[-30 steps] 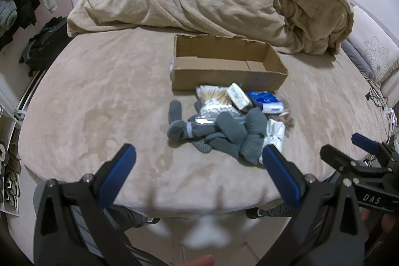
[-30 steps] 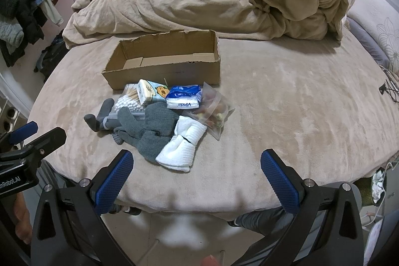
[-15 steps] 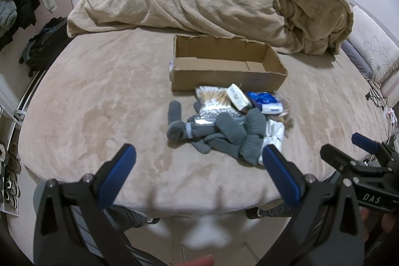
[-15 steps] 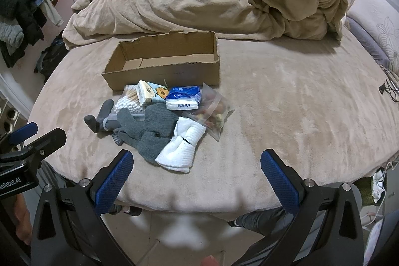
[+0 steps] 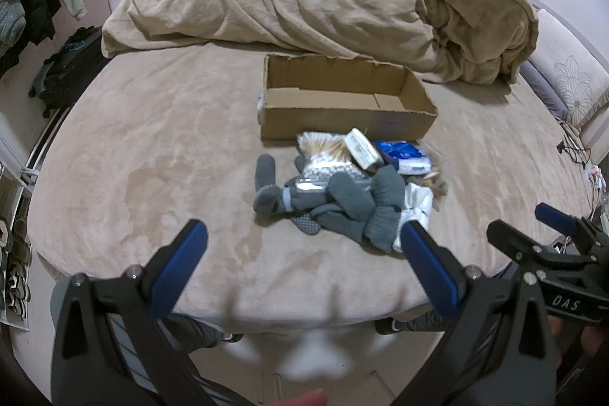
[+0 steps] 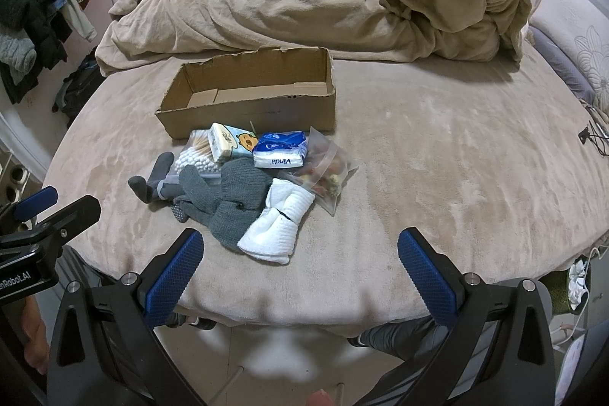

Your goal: Organize objects

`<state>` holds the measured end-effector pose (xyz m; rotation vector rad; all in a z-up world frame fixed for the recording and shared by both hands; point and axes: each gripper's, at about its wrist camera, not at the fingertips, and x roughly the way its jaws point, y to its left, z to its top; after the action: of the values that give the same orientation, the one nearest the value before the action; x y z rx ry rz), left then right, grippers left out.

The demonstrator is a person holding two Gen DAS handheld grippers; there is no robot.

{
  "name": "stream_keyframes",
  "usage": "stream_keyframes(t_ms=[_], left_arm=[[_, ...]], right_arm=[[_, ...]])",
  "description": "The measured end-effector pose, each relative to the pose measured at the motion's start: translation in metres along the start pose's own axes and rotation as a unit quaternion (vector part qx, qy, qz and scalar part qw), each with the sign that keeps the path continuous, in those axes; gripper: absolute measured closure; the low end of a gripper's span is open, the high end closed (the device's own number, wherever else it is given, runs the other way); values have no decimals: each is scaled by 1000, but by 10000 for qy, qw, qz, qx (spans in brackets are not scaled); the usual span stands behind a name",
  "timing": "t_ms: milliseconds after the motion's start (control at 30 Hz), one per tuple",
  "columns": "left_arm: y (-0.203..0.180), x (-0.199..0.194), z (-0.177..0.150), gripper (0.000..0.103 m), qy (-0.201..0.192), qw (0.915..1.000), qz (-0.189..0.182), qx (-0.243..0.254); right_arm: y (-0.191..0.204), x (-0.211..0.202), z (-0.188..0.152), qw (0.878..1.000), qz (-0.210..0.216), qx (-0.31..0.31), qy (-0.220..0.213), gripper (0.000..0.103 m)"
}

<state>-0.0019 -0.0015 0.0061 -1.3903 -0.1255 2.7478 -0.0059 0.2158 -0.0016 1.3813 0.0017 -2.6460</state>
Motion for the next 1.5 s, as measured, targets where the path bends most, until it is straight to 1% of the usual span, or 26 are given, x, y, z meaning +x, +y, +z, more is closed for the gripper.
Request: stream_keyframes(t_ms=[767, 1100, 1333, 1500], left_arm=[[0, 0, 0, 1, -13, 10000, 14, -19], [-8, 1, 5, 1, 4, 10000, -12, 15], [-6, 8, 5, 1, 5, 10000, -32, 25], [-5, 27, 5, 1, 61, 9999, -86, 73]], right_arm=[[-1, 1, 0, 10000, 10, 1, -5, 0], [-1, 1, 1, 10000, 30, 15, 6, 0], [0, 6, 3, 10000, 52, 3, 31, 0], [-3, 24, 7, 9999, 71, 10, 73, 0]])
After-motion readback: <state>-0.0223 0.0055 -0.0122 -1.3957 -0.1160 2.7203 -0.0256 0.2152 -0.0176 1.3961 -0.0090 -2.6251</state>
